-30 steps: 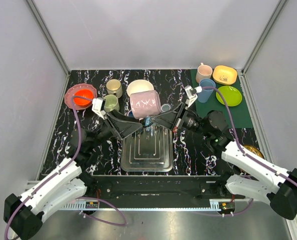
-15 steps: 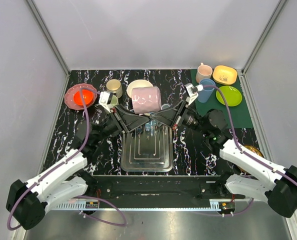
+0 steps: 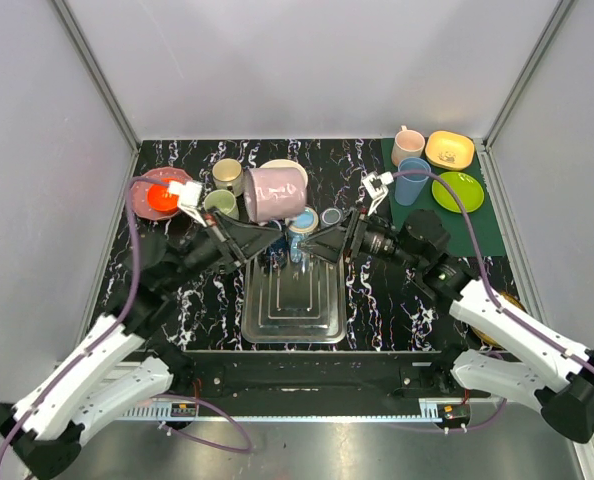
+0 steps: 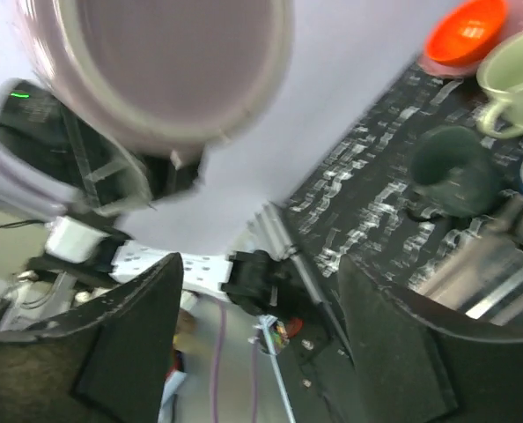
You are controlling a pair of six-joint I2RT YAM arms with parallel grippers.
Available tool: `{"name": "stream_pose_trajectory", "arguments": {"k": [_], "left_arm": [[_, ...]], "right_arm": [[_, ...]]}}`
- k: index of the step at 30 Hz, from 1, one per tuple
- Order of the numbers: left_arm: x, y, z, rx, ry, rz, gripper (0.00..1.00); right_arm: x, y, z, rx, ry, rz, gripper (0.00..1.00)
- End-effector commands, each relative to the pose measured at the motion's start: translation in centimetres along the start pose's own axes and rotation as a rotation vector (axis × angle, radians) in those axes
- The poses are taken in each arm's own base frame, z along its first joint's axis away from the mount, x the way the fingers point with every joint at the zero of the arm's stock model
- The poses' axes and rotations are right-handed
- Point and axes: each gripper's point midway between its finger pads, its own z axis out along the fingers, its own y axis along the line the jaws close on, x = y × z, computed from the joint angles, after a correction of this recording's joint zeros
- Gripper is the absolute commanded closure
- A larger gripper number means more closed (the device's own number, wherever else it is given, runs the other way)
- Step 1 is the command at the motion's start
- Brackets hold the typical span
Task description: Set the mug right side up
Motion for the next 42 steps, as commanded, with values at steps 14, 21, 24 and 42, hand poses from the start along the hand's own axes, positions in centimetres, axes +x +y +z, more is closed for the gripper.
{"name": "stream_pose_trajectory", "arguments": {"k": [14,21,24,42], "left_arm": [[-9.0,19.2,-18.1,-1.444,-0.032,0.372,1.0],[-8.6,26.8,-19.9,-1.558,0.057,0.211,1.0],[-7.0,29.6,-18.9,-1.535,0.108,0.141,1.0],[-2.7,38.0,-19.2,-1.615,0.195,0.007,0.96]], "right_arm": [[-1.6,-7.9,-6.8,0.636,0.01,-0.21,0.19],[-1.1,-8.0,-7.0,0.615,0.005,-0.224,0.2],[-0.9,-8.2,-7.1,0.618,0.005,-0.229,0.2],[0.0,-9.6,-7.5,0.656,0.036,-0.234,0.2]]}}
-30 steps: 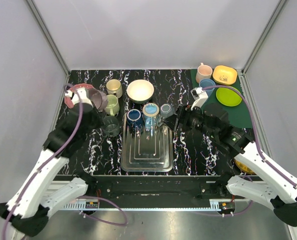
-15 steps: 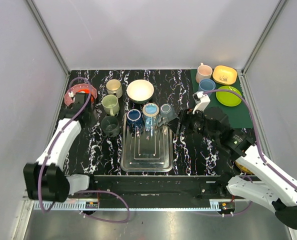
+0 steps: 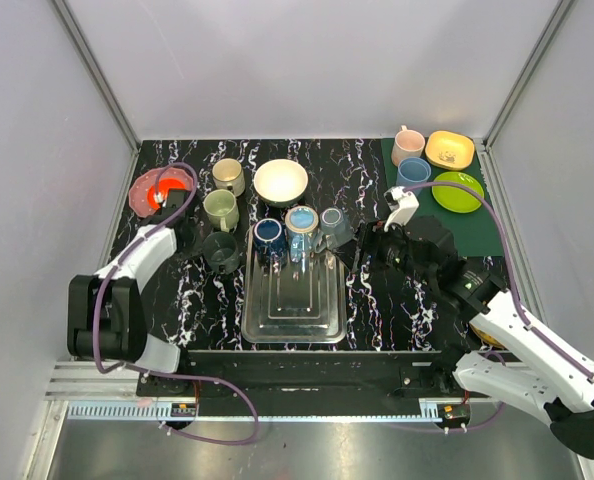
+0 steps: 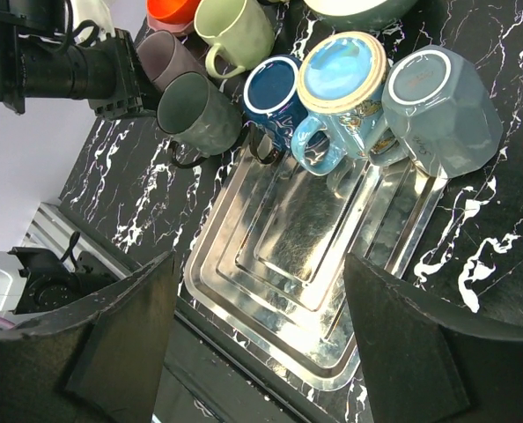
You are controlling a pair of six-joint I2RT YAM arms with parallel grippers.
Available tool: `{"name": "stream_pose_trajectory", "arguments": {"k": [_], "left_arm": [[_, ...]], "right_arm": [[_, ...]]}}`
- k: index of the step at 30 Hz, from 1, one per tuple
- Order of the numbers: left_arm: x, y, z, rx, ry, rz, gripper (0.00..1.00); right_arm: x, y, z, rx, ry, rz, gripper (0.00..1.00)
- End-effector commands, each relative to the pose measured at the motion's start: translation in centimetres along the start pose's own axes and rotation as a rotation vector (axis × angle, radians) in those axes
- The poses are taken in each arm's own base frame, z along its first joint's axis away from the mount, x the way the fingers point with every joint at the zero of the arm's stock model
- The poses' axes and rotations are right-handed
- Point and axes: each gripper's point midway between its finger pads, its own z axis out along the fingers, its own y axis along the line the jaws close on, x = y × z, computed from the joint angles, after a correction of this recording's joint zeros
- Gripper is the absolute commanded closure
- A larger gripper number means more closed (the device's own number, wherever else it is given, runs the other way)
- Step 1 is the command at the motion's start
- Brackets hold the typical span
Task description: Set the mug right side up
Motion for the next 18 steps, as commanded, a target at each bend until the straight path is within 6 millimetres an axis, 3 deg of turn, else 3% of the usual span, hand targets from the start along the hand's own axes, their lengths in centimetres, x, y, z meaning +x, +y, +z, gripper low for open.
{"name": "stream_pose_trajectory", "arguments": {"k": [1,6,11,14,16,18], "left_arm": [[-2.7,-1.1,0.8,0.027,-0.091,-0.044,0.93],[-2.0,-0.9,1.5,0.021,-0.061,-0.047,0.78],[-2.2,-0.1,0.4,0.0,-0.064,-0.05,0.51],[-3.0,1.2,-2.1,-0.025,-0.118,-0.052,0.37],[-3.6,2.0,-4.8,-0.02,-0.178,-0.06,0.31],[-4.4,2.5,-7.9,0.014,-0.265,-0.086,0.16]], "right_arm": [[-0.8,0.1,0.1,0.003,-0.036,-0.019,0.2],[-0.3,-0.1,0.9,0.009,-0.011,-0.019,0.2],[0.1,-0.9,1.9,0.056,0.008,-0.006,0.2],[0.6,-2.9,2.8,0.159,0.011,0.005,0.21],[1.2,-4.0,3.7,0.212,0.048,-0.029,0.21],[1.0,-5.3,4.1,0.303,0.071,-0.065,0.21]]}}
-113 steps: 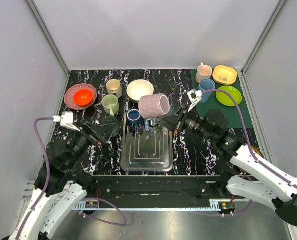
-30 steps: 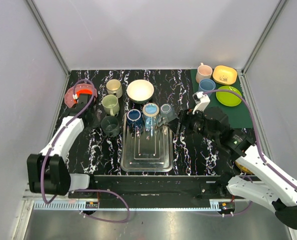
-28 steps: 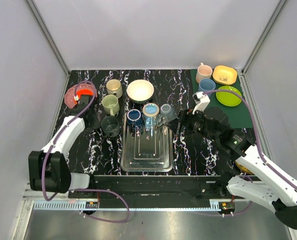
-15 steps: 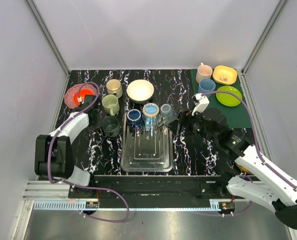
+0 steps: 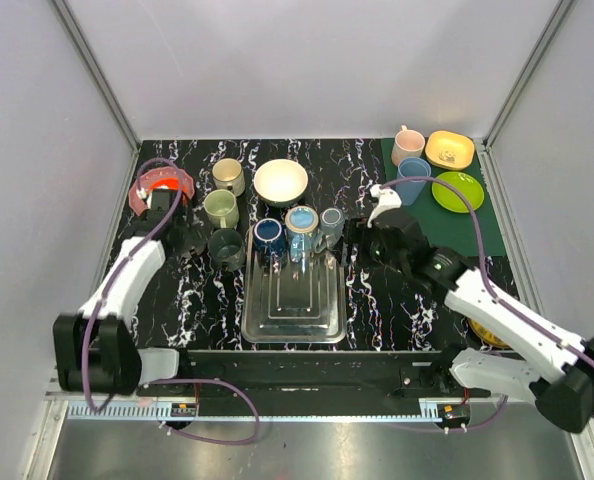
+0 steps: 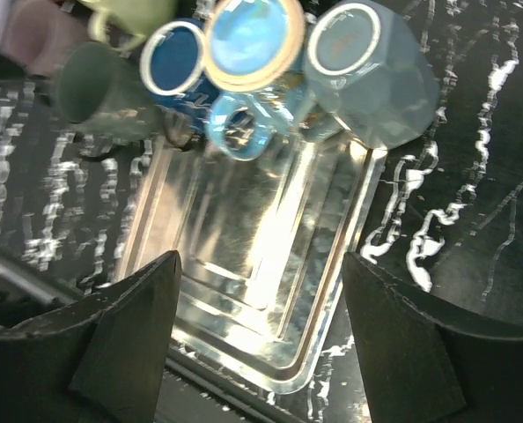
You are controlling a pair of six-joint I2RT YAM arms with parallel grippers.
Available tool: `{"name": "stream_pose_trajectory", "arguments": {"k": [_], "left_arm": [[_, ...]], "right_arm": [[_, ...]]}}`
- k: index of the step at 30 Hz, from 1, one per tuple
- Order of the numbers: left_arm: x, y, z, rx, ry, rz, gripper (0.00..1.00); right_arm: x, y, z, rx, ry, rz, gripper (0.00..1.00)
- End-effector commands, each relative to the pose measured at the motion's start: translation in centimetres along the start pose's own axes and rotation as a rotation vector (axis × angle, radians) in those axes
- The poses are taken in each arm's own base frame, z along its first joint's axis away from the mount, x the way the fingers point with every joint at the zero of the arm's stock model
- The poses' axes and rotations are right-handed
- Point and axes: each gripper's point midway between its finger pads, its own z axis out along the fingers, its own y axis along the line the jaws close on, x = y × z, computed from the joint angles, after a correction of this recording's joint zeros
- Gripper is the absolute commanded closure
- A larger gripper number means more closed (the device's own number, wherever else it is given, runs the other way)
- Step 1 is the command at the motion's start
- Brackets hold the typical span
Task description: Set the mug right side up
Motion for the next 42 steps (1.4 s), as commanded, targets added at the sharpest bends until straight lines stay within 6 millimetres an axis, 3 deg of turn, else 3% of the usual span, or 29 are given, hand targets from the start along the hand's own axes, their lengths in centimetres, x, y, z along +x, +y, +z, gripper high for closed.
{"name": "stream_pose_trajectory", "arguments": {"k": [1,3,7,9,12,15,18,22,30,42], "left_arm": [[-3.4,1.3,-6.7,0.05,-0.212,-0.064,0.13],[-3.4,1.3,-9.0,0.114,-0.276,-0.1,0.07],[-2.1,0.1,-11.5,0.263,-0.321,-0.149,0.05],[-1.5,-0.2,-12.4,0.321,-0.343,-0.161,0.06],[0.0,-2.7,-13.4,0.457,-0.313,-0.118,0.08],[1.6,-5.8,-14.9,0.572,-0.29,-0.029,0.09],[2.0,-7.2,-15.8,0.578,-0.303,0.026,0.09],[1.9,-7.4,-15.8,0.566,-0.308,0.027,0.08],[2.7,-8.4,-15.4,0.591,-0.277,0.055,0.08],[3.0,-7.9,-15.8,0.592,-0.282,0.067,0.08]], "right_arm": [[-0.6,-2.7,2.3,0.197,0.029,-0.076,0.22],[-1.0,-3.4,3.3,0.252,0.025,-0.088,0.22],[0.5,-4.5,6.9,0.34,0.077,-0.036,0.22],[0.9,-3.0,8.0,0.29,0.058,0.031,0.26],[1.7,-0.3,8.5,0.237,0.042,0.038,0.27],[2.3,1.0,8.7,0.231,0.07,0.005,0.27],[2.9,2.6,9.3,0.19,0.118,-0.022,0.27],[3.8,3.7,10.9,0.213,0.162,-0.068,0.26],[3.9,3.4,13.2,0.28,0.157,-0.045,0.25],[4.9,2.3,17.3,0.354,0.177,-0.032,0.27]]}}
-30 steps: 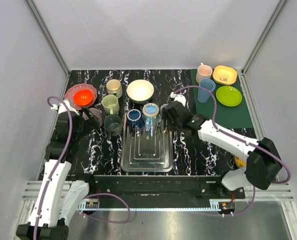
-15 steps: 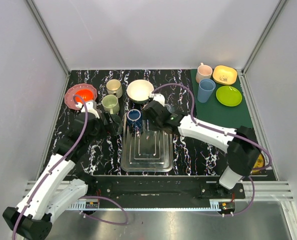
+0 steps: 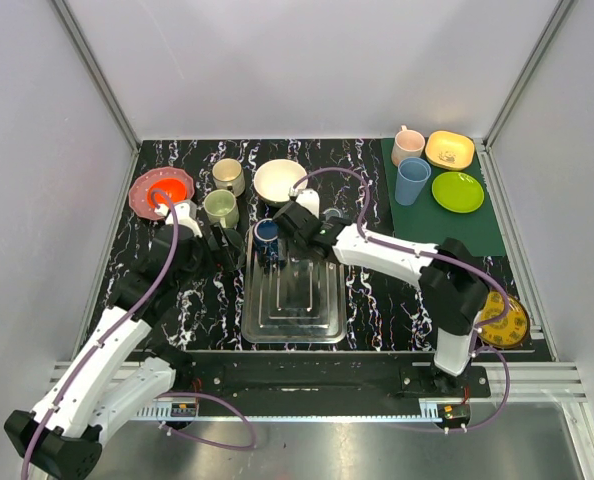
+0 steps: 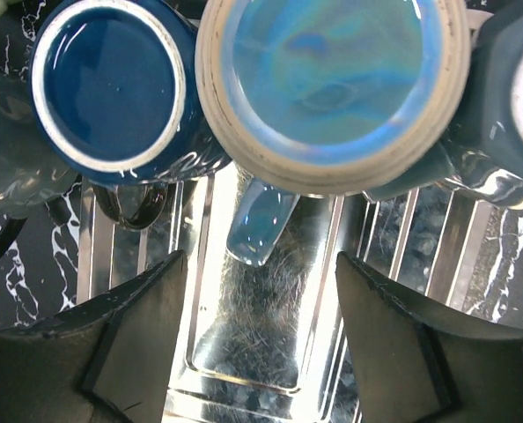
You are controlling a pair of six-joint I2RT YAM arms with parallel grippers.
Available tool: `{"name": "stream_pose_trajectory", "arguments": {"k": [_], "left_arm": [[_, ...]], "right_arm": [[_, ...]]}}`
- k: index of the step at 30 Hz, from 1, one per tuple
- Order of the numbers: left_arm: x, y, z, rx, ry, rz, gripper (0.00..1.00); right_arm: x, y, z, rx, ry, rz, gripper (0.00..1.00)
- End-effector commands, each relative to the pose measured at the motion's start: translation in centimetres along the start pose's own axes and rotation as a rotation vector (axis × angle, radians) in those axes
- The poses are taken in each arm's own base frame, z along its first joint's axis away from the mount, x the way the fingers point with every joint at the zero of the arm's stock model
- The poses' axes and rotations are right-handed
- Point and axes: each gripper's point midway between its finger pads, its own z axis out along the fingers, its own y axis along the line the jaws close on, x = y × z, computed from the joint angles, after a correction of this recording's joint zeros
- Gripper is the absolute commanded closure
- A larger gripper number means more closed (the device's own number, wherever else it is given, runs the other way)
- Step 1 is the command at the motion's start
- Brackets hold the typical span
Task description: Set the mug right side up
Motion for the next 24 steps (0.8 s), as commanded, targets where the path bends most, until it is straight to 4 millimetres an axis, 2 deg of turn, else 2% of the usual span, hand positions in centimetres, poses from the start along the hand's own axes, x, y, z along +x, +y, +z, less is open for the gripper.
{"name": "stream_pose_trajectory", "arguments": {"k": [1,11,17,20,24], "left_arm": [[-1.7,-0.7,-0.8,0.024,-0.065,-0.008,0.07],[-2.0,-1.0,-0.9,0.032,-0.067,0.001,0.07],[-2.1,-1.0,-0.9,0.032,-0.073,0.001,0.07],[-2.0,-0.9,-0.9,0.032,-0.073,0.0,0.07],[-1.9,-0.9,-0.8,0.033,-0.068,-0.003,0.07]], "right_arm": [[-2.1,0.2,1.3,0.025,-0.036,0.061,0.28],[-3.3,0.1,2.5,0.034,-0.044,0.083,0.39],[-3.3,0.1,3.3,0.04,-0.025,0.067,0.46],[-2.6,-0.2,3.8,0.046,-0.004,0.061,0.55],[-2.1,-0.5,4.0,0.047,0.014,0.058,0.72]]}}
